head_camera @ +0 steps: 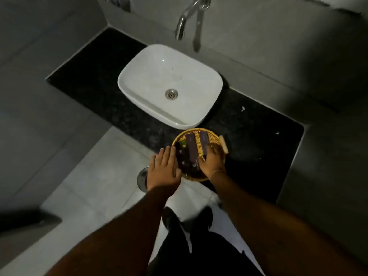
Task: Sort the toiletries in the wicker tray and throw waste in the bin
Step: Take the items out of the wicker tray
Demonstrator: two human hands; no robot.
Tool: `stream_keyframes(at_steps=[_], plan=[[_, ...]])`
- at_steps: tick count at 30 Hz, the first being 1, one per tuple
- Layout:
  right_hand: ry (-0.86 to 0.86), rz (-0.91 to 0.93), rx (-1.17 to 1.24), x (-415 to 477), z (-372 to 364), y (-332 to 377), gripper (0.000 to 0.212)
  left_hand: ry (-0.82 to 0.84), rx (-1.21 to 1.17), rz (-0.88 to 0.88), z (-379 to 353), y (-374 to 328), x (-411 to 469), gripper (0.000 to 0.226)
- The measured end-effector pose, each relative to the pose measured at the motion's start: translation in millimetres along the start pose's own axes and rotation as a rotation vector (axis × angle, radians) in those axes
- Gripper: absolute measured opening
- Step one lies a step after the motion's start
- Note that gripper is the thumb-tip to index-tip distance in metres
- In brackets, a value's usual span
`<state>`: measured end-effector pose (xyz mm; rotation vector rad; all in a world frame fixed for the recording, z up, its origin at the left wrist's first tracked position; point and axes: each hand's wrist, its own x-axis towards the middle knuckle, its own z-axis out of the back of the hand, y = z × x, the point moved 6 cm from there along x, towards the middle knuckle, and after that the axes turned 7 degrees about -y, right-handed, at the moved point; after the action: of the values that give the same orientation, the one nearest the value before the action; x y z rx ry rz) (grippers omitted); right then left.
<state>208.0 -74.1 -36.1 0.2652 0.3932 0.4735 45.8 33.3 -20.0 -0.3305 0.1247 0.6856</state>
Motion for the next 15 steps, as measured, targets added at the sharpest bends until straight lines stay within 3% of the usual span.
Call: stream_keyframes(at_steps=[4, 8, 15], plan=[[-0.029, -0.232, 0.071, 14.5, -10.4, -6.3, 0.082, -0.024, 0.020, -0.004, -8.1, 10.6, 0.8, 0.082], [-0.031, -0.256, 0.061, 21.8, -18.3, -5.5, 0.063, -0.040, 0.004, -0.030, -9.0, 15.5, 6.8, 0.080], [-0.026, -0.230, 0.260, 6.8, -3.8, -7.5, 0.039, -0.113, -0.108, 0.038, 24.9, -0.2, 31.2, 0.073]])
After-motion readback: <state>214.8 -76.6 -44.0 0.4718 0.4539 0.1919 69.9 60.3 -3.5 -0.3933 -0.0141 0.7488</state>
